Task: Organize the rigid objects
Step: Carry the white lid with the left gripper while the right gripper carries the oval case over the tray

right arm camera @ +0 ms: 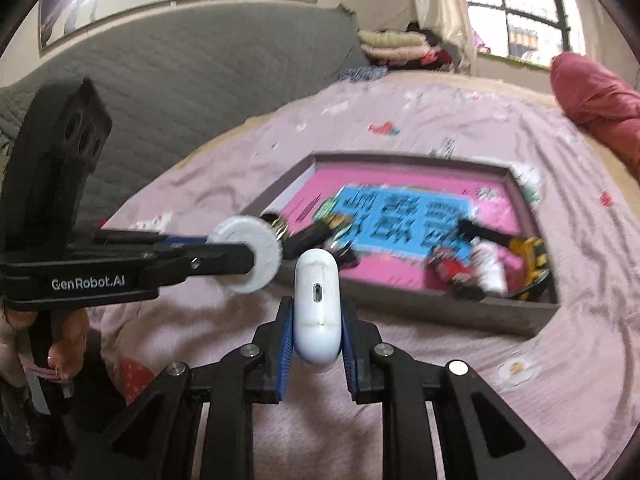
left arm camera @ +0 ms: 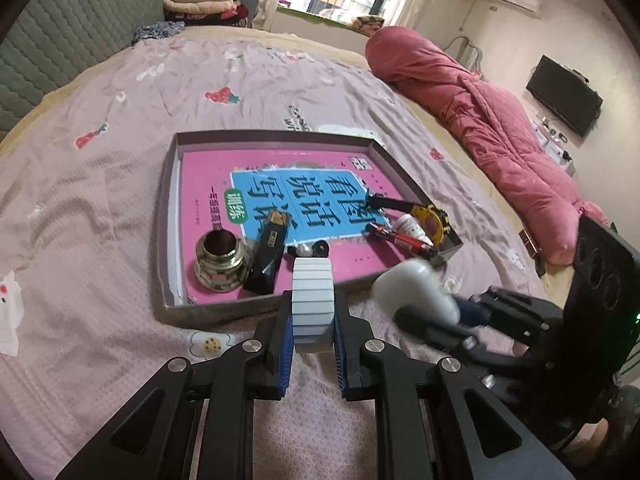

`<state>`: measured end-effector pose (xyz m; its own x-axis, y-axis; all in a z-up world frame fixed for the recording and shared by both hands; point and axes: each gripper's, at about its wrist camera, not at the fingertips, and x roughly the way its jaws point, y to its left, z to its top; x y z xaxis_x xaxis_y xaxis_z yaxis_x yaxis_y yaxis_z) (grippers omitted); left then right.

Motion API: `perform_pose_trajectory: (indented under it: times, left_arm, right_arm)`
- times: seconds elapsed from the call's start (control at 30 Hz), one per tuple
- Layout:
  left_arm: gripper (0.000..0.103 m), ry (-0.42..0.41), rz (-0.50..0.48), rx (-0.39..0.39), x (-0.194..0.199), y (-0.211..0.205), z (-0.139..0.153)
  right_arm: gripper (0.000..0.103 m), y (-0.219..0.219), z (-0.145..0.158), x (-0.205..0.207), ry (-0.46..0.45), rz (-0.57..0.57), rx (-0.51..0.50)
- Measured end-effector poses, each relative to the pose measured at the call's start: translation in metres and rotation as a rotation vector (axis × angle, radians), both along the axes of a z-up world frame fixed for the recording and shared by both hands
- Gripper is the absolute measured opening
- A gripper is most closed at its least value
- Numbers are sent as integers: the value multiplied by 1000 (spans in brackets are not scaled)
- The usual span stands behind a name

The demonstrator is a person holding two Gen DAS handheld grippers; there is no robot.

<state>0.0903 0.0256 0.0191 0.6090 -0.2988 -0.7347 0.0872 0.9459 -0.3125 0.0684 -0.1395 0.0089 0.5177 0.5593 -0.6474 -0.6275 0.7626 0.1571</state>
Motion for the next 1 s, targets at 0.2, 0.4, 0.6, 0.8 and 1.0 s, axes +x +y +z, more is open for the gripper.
perform_pose_trajectory:
  times: [0.2,0.4,0.6,0.8,1.0]
  left_arm:
    - [17,-27,21,23,5,3,10]
    - [17,-63,31,35,17,2,22]
    - [17,-78,28,66,30,-5,24]
    - [17,-72,35,79,43,-12,17]
    - [17,-49,58,106,53,-15,2]
  right_arm:
    - [22,-25,23,6,-97,-97,42]
    - [22,-51,32,23,-124,-199,72]
    - [22,-67,38,35,-146,-261,88]
    - [22,-79,37,46,-152,-317,86]
    - [22,-77,31,53,-135,-315,67]
